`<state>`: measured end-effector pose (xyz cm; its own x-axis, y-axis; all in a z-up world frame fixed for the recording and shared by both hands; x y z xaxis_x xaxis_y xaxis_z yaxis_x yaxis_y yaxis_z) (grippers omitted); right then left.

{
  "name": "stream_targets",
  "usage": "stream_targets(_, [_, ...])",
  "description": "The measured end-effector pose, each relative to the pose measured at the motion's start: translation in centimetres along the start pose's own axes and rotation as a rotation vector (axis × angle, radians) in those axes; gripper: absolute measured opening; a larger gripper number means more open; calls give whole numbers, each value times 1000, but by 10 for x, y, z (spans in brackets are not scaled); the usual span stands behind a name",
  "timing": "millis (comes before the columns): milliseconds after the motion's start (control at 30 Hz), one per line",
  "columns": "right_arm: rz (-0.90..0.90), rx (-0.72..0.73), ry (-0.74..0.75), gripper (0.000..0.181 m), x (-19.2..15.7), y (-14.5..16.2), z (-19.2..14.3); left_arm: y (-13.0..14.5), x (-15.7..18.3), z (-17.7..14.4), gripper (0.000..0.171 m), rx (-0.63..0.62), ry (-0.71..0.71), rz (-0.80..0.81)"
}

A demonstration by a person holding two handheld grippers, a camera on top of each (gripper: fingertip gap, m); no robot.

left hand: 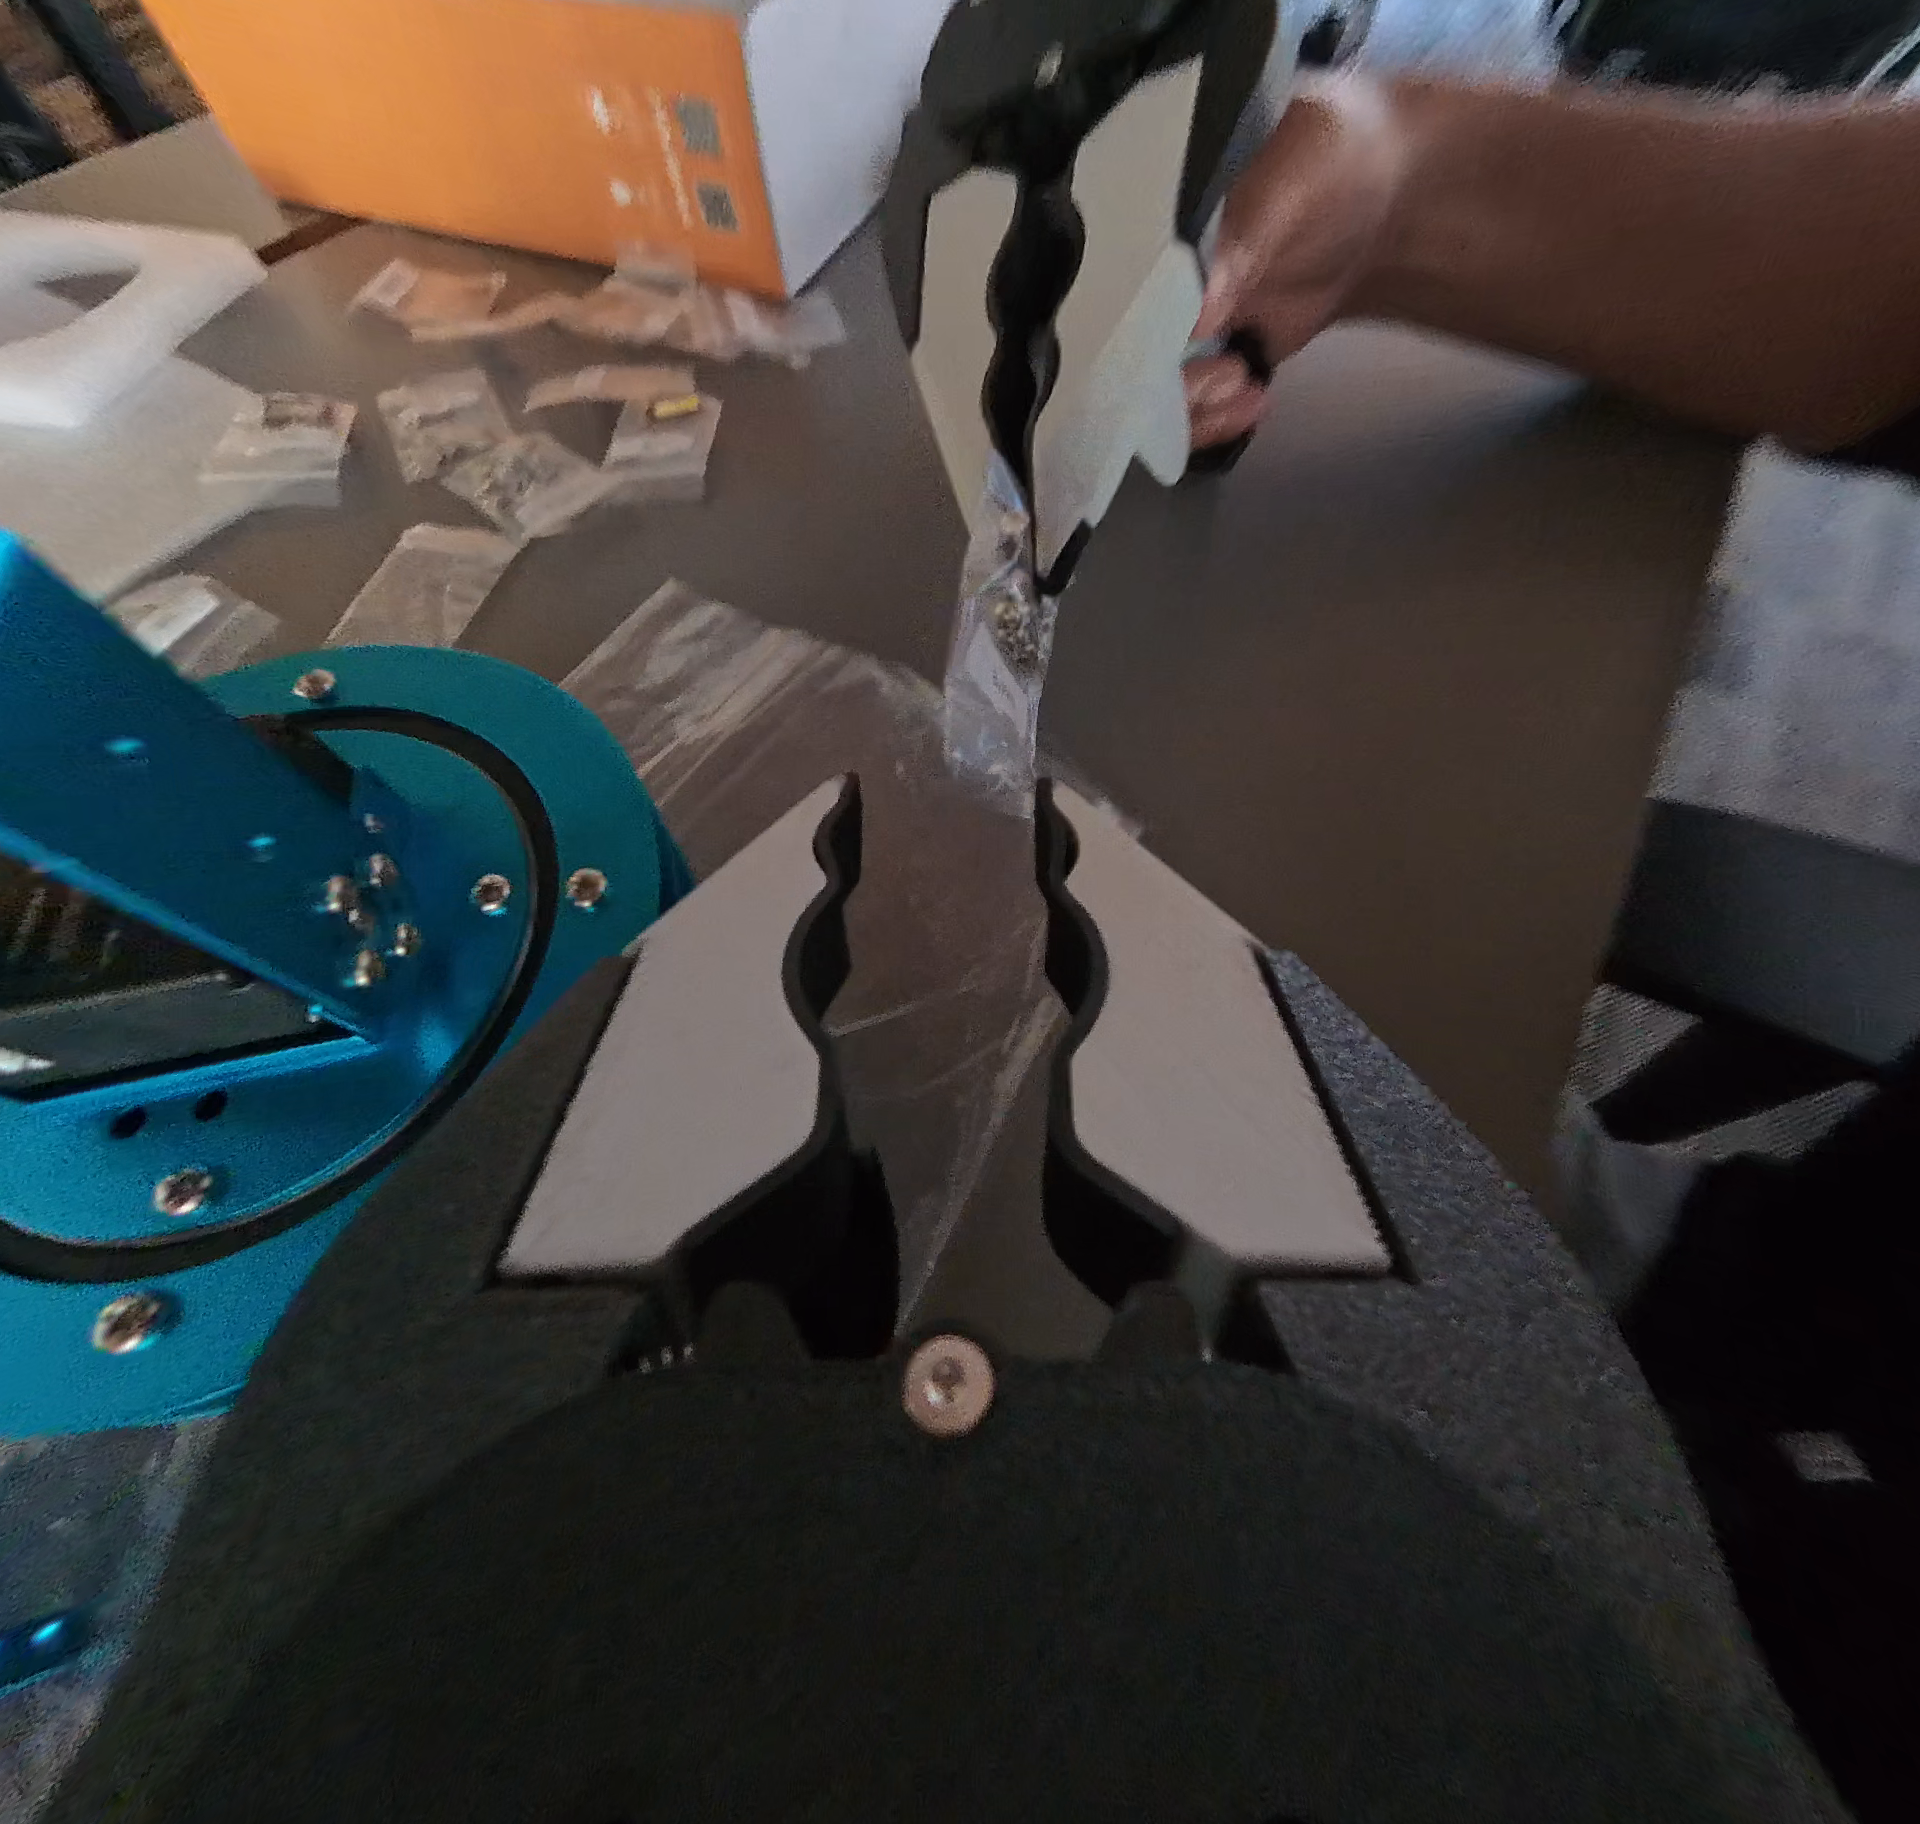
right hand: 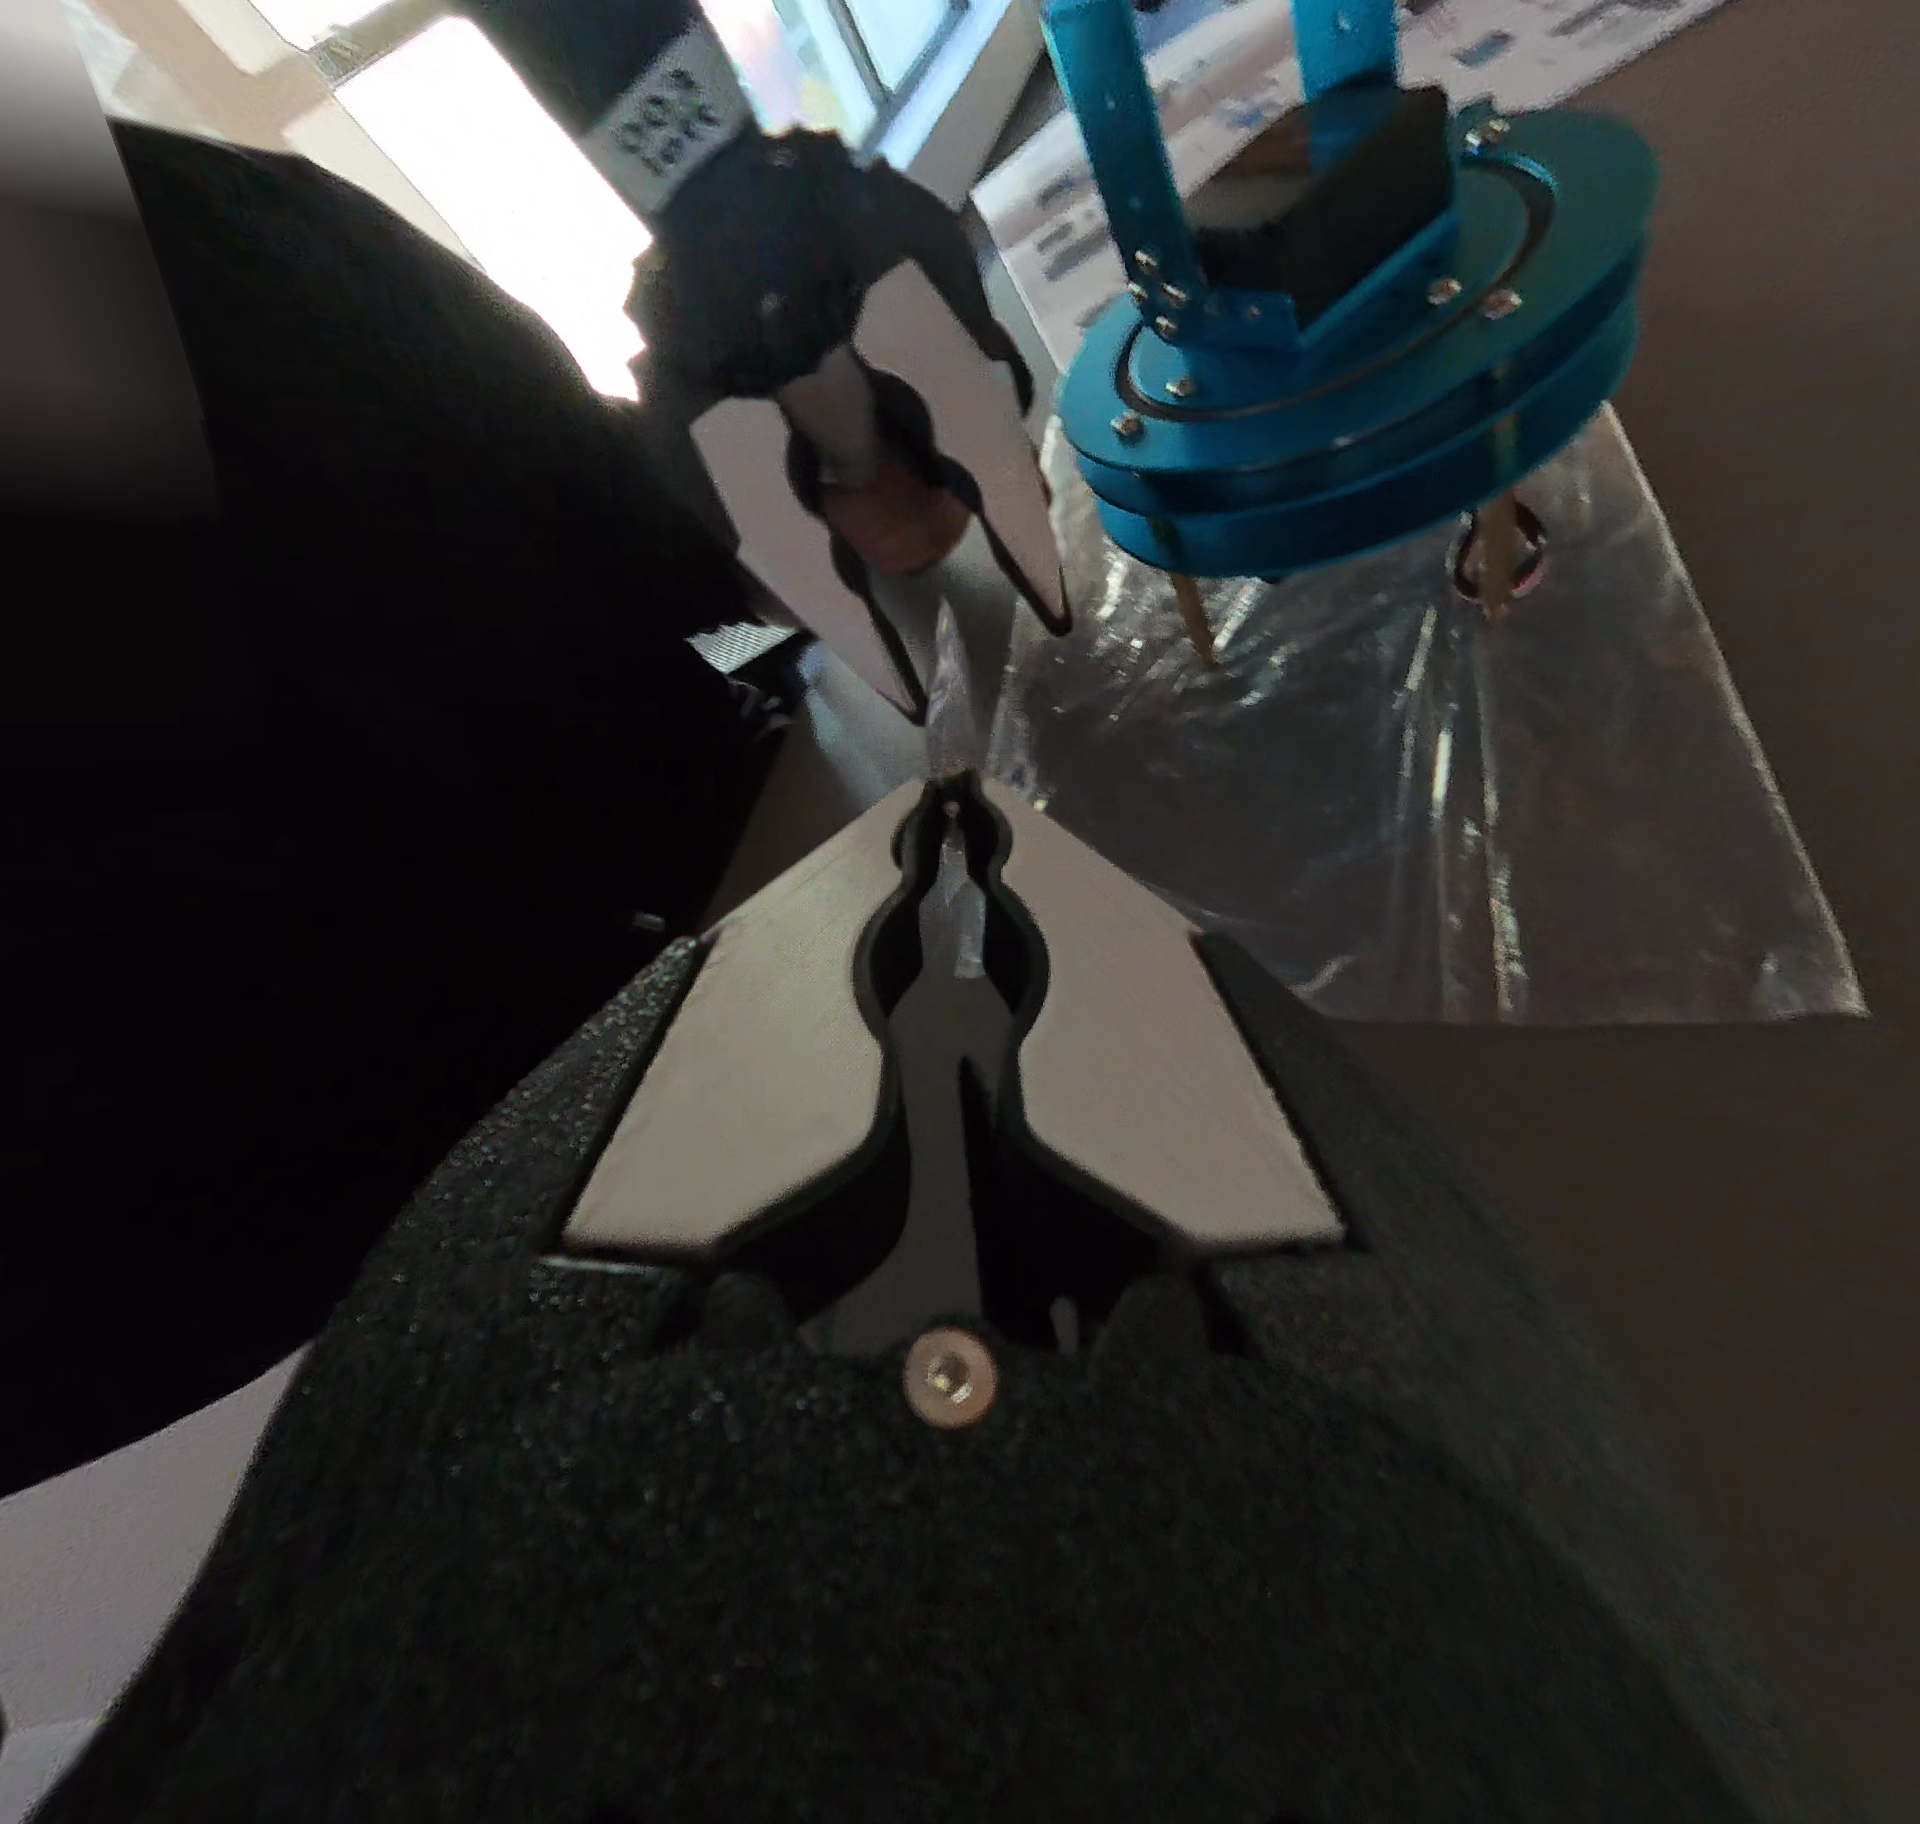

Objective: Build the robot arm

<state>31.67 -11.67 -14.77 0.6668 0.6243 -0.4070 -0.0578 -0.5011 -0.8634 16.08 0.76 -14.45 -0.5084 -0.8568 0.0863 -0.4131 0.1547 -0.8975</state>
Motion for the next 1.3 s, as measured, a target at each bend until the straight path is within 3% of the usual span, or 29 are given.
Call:
stream_targets(233, [27,86,-133,2,-5,-3,-4,-7,0,-17,30,127,168,-74])
stream_targets(633, [41,93,-192,2,-9,-4,0,-8,2,-6,29,132,202,-60])
stream_targets(900, [42,117,-244,2,-16,-7,3,-14,10,-5,0,174,367,-118])
stream_targets(1067, [44,158,-281,1,-18,-10,1,-14,-3,-7,0,199,483,-305])
stream_targets(1167, [36,147,-258,1,-18,-10,4,-15,-2,-5,1,198,440,-286])
stream_targets(1300, [31,153,-253,2,-22,-13,7,-17,4,-4,18,208,461,-254])
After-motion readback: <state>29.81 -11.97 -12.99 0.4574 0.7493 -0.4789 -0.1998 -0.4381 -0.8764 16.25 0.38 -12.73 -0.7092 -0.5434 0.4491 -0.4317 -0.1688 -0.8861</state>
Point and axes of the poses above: each gripper's, where its closed fingertips meet, z out along the fingers, y out of its underside, x = y × z across the jaws, the point moved 9 cm from there along -z, back along the fingers, and after that the axes turned 4 degrees about -z, right-handed, at the moved point
